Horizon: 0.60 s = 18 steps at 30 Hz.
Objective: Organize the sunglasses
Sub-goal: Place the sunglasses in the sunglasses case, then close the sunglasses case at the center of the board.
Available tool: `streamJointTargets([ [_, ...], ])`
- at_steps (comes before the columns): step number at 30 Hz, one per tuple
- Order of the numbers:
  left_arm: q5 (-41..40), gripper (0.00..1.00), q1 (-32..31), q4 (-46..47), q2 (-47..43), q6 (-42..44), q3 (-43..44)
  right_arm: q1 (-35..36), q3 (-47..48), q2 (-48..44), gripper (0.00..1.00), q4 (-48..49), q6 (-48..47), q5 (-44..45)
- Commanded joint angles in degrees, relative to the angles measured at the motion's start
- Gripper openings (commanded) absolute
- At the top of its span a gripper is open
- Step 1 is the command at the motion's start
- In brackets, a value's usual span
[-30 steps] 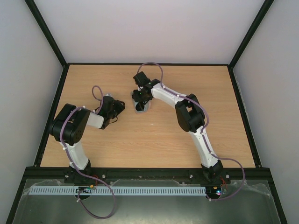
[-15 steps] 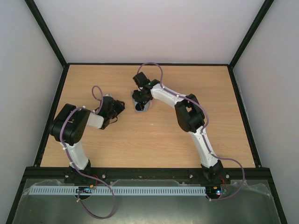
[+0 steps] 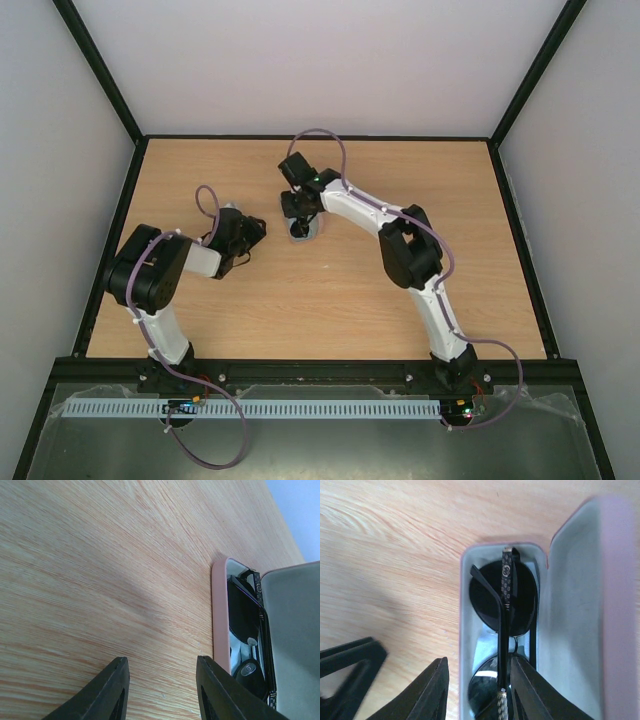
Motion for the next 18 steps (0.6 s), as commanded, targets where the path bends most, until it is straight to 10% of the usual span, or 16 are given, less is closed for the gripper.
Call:
streamJointTargets([
  [1, 0.1, 0.4, 0.02, -0.14, -0.57, 0.33, -0.6, 0.52, -1.7, -8.85, 0.36, -2.48, -0.71, 1.37],
  [18, -0.18, 0.4, 0.03, -0.84, -1.55, 0.76, -1.18, -13.97, -21.18, -14.74, 0.14, 10.1, 1.64, -9.02],
])
